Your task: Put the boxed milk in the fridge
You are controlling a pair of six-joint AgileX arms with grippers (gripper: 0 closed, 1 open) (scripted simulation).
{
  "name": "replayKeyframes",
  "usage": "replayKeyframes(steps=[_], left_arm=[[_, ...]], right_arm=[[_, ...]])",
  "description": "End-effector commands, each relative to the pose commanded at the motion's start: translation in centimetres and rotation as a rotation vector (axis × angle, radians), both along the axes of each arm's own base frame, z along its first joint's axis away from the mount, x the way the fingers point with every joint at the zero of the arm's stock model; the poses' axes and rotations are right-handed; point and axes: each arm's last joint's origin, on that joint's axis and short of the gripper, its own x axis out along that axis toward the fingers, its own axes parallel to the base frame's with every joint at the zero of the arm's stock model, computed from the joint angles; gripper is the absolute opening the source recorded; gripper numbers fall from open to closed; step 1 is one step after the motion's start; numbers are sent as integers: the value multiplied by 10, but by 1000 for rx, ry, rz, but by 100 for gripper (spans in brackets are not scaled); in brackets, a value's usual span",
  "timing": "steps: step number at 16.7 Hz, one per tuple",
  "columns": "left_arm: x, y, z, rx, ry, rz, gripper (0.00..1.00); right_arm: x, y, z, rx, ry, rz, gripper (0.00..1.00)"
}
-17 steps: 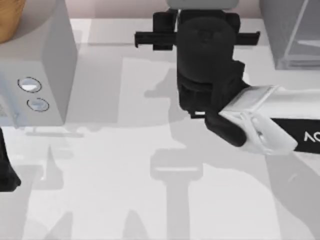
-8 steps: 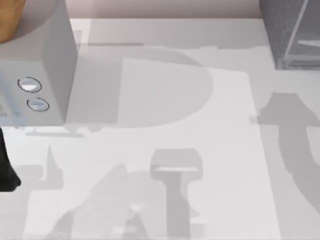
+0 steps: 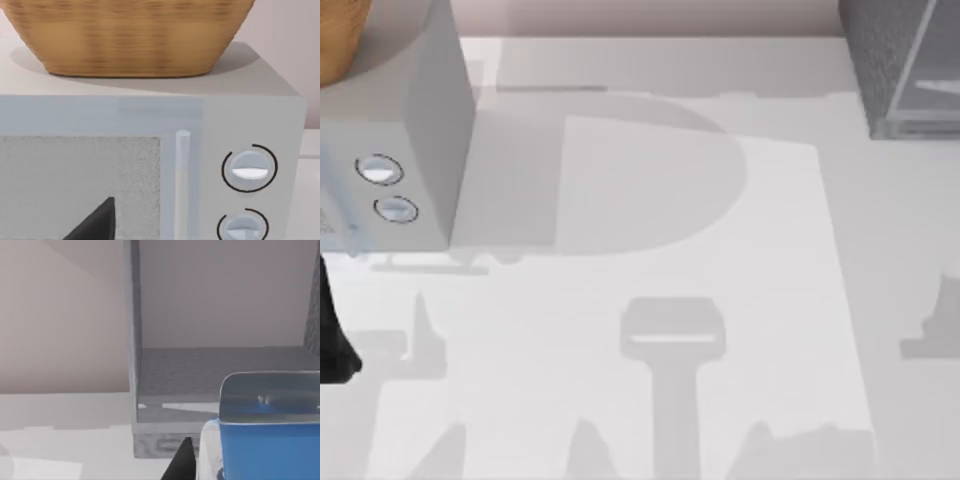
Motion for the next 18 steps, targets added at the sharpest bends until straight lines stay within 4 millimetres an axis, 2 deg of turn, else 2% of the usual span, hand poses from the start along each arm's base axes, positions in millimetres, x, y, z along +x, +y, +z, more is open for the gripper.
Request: replayKeyframes(steps=[4, 10, 13, 16, 18], left_arm=[[0, 0, 0, 0, 0, 0, 100], [0, 0, 0, 0, 0, 0, 100], [0, 0, 0, 0, 0, 0, 100], [0, 0, 0, 0, 0, 0, 100], [0, 0, 0, 0, 0, 0, 100]], right_arm=[[-4, -4, -29, -6, 15, 26, 0], [-4, -4, -31, -5, 18, 30, 0], [-2, -5, -19, -3, 1, 38, 0], [7, -6, 5, -3, -22, 46, 0], [21, -8, 24, -5, -29, 47, 0]])
